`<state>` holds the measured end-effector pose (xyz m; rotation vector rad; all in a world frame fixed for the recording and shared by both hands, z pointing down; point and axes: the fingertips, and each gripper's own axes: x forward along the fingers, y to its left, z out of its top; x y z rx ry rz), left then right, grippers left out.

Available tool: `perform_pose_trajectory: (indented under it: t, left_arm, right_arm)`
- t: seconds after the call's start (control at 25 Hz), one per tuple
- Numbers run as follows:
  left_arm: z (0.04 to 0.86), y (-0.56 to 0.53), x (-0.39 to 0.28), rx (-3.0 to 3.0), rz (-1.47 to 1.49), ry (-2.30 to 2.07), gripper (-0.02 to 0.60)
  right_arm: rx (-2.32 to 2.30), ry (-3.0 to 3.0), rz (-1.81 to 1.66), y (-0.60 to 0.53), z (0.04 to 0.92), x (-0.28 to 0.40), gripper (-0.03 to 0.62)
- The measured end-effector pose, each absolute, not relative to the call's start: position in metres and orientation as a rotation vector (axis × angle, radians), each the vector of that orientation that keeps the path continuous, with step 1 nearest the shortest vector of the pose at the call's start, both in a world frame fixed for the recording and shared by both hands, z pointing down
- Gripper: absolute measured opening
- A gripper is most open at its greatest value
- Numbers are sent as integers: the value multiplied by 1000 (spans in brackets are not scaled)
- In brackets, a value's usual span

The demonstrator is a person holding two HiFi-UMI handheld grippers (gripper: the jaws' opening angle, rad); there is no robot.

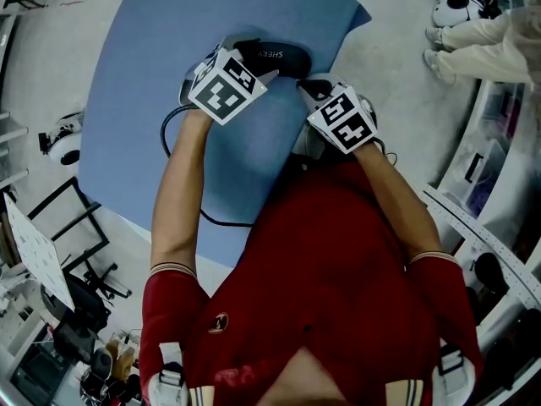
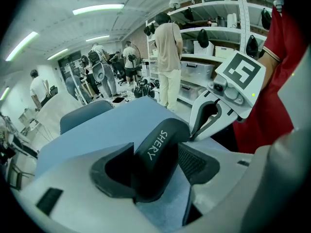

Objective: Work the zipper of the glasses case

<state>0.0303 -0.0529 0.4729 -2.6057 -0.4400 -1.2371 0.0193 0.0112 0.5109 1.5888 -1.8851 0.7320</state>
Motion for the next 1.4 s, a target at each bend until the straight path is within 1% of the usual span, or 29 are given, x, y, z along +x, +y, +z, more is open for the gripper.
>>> perform_pose_trajectory:
  t: [0.36, 0.56, 0.72, 0.96, 1.2, 1.4]
  left_arm:
    - [471, -49, 26, -2596, -1135, -448, 267]
    - [470, -50, 24, -2590, -1057, -390, 268]
    - [463, -51, 21, -2604, -985, -326, 268]
    - [431, -49, 11, -2757, -766, -148, 268]
    - [385, -35, -2, -2944, -539, 140, 267]
    - [351, -36, -8, -3066, -332, 381, 252]
  right_arm:
    - [1651, -1798, 712, 12, 511, 25, 0]
    - [1658, -1768, 676, 20, 512, 34, 37]
    - [1667, -1787, 638, 23, 505, 38, 41]
    - [1743, -1845, 523, 22, 474, 41, 49]
    - [1768, -2013, 346, 22, 429, 50, 48]
    - [1751, -2219, 215, 5, 389, 54, 25]
